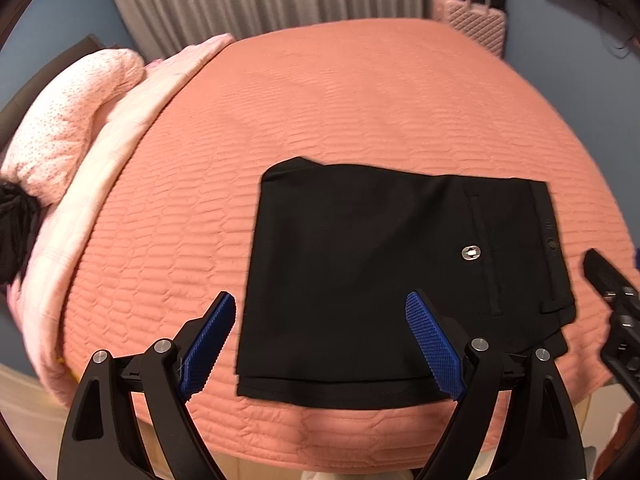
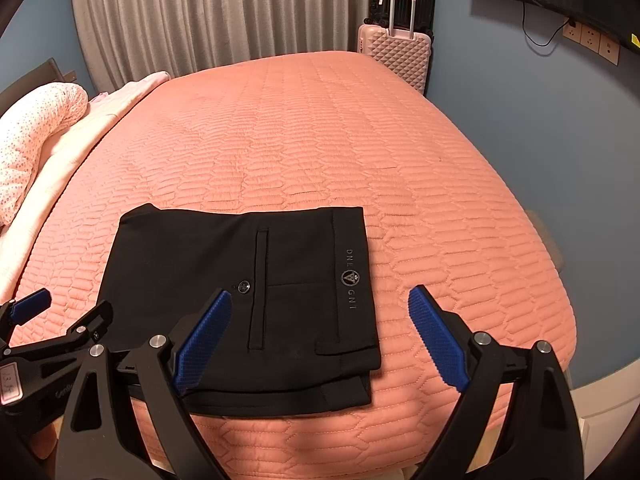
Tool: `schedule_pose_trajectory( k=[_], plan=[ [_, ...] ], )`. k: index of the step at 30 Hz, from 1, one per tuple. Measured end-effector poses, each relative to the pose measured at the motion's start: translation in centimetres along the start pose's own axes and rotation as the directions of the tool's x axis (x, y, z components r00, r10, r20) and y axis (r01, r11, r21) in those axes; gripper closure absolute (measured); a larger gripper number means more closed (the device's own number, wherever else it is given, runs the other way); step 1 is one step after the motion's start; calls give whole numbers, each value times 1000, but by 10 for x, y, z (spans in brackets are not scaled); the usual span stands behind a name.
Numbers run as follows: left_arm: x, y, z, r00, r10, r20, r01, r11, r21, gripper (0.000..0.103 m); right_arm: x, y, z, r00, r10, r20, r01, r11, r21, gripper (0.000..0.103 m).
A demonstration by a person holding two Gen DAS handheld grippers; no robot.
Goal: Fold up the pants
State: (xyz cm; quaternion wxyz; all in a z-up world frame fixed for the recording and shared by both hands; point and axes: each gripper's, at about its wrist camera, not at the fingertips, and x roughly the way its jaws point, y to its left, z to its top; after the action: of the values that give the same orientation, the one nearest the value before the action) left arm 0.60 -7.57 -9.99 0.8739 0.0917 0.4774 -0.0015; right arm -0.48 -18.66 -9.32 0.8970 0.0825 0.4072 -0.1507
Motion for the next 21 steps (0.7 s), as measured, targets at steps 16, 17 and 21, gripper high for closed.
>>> schedule_pose_trajectory(
  k=[16,17,21],
  plan=[
    [7,4,-4,998,-29,-52,29,1000,-10,17,2,-9,-1,1000,-16,-1,16,1000,8,15],
    [7,4,-3,998,-30,-52,29,1000,-10,17,2,-8,-1,1000,-16,-1,16,1000,8,15],
    [7,5,-3,998,-32,-51,31,999,-9,17,2,-8,-1,1000,-15,0,15,1000,7,15]
  ],
)
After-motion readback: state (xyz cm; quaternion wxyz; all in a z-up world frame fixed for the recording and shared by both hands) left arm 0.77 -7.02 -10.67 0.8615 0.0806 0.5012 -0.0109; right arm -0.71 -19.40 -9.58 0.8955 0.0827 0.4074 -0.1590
